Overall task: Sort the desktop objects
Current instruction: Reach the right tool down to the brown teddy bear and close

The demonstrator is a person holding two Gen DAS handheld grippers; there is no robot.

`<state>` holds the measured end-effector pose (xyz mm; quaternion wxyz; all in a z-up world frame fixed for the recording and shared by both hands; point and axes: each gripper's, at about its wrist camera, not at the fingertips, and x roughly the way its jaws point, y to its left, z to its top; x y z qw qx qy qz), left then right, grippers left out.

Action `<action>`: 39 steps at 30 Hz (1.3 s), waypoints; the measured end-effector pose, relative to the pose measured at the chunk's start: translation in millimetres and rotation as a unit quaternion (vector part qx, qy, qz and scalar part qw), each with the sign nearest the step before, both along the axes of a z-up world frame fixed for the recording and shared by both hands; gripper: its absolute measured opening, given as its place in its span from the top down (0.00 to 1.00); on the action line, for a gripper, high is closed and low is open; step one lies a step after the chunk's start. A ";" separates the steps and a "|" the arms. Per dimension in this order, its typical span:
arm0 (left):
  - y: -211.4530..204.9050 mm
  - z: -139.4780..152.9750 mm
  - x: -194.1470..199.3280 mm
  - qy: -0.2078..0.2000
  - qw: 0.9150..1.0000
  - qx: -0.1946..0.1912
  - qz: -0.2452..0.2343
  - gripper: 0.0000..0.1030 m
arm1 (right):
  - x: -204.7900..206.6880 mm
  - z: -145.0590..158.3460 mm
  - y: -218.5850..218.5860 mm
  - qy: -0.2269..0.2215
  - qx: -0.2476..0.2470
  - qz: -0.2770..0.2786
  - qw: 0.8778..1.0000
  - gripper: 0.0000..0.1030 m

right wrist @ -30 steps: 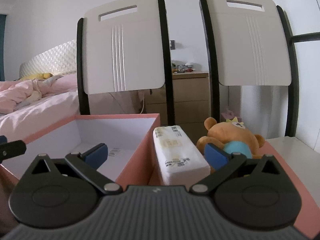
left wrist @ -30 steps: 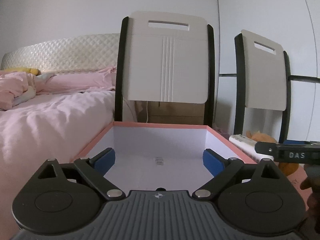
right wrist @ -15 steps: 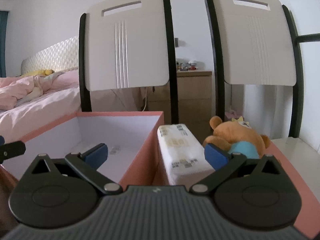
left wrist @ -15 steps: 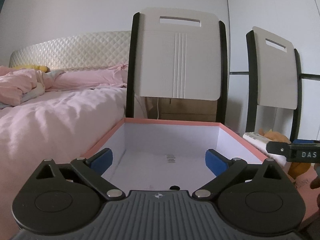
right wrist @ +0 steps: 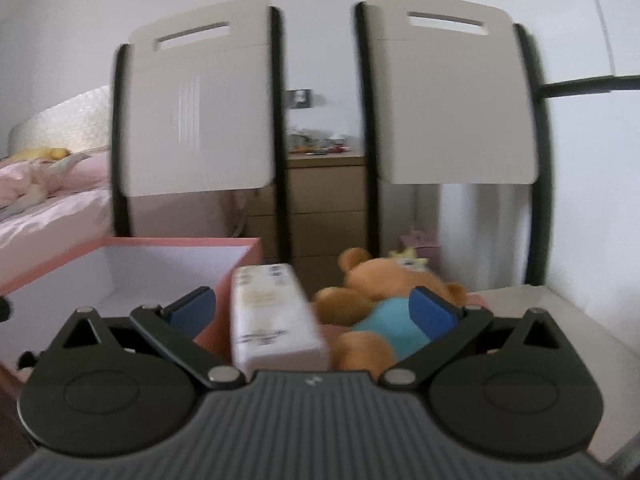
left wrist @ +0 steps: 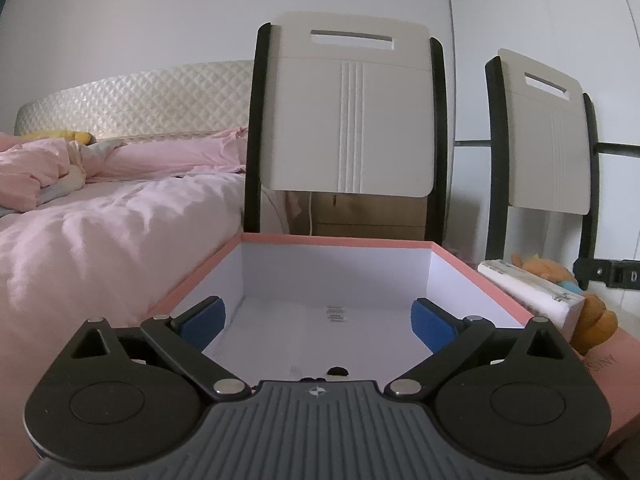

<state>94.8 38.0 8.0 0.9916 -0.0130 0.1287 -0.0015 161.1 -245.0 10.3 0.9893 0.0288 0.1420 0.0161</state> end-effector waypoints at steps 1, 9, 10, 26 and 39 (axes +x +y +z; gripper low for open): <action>-0.4 -0.3 0.1 0.001 1.000 0.000 -0.002 0.03 | 1.4 0.6 -5.8 0.001 0.004 -0.009 1.000 0.00; 4.6 -1.8 3.6 0.009 1.000 -0.017 0.006 0.03 | 50.0 -5.0 -48.5 0.044 0.046 -0.063 0.996 0.00; 4.8 -1.9 3.9 0.010 1.000 -0.018 0.006 0.03 | 61.9 -7.5 -51.1 0.062 0.051 -0.059 0.995 0.00; 5.2 -2.7 6.3 0.018 0.999 -0.024 0.011 0.03 | 95.4 -22.2 -55.7 0.141 0.112 -0.079 0.981 0.03; 3.4 -3.6 7.7 0.022 1.000 -0.016 0.009 0.03 | 85.7 -32.1 -73.3 0.177 0.159 -0.059 0.970 0.32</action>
